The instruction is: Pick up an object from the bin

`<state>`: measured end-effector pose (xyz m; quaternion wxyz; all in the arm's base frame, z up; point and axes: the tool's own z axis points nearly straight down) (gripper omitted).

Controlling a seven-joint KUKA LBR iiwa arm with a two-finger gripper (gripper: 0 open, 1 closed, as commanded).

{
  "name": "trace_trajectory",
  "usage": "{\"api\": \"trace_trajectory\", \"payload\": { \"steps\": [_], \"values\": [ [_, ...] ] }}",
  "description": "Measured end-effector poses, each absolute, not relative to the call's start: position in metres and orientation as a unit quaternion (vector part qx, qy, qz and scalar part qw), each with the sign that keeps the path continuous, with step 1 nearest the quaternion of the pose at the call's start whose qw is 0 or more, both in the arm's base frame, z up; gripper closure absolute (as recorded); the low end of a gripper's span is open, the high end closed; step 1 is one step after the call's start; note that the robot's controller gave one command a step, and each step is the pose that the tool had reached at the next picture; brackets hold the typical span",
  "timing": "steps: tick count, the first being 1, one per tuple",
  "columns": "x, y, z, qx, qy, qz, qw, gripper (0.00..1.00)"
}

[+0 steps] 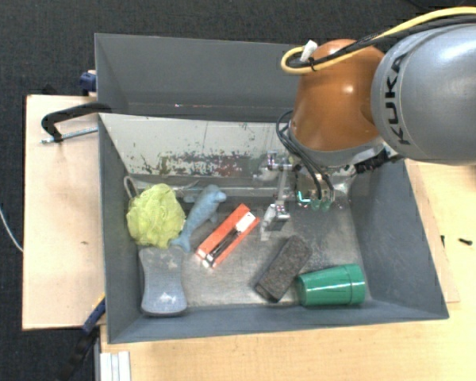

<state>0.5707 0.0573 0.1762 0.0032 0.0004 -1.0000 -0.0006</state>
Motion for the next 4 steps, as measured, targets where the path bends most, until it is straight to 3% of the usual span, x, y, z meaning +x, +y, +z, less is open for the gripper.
{"api": "trace_trajectory", "payload": {
  "steps": [1, 2, 3, 4],
  "values": [
    [0.572, 0.057, 0.18, 0.0, -1.0, -0.001, -0.001, 0.0],
    [0.588, 0.101, 0.133, 0.011, -1.0, 0.0, -0.005, 0.0],
    [0.589, 0.106, 0.091, 0.078, -0.997, -0.016, -0.006, 1.0],
    [0.589, 0.106, 0.091, 0.078, -0.997, -0.016, -0.007, 1.0]
  ]
}}
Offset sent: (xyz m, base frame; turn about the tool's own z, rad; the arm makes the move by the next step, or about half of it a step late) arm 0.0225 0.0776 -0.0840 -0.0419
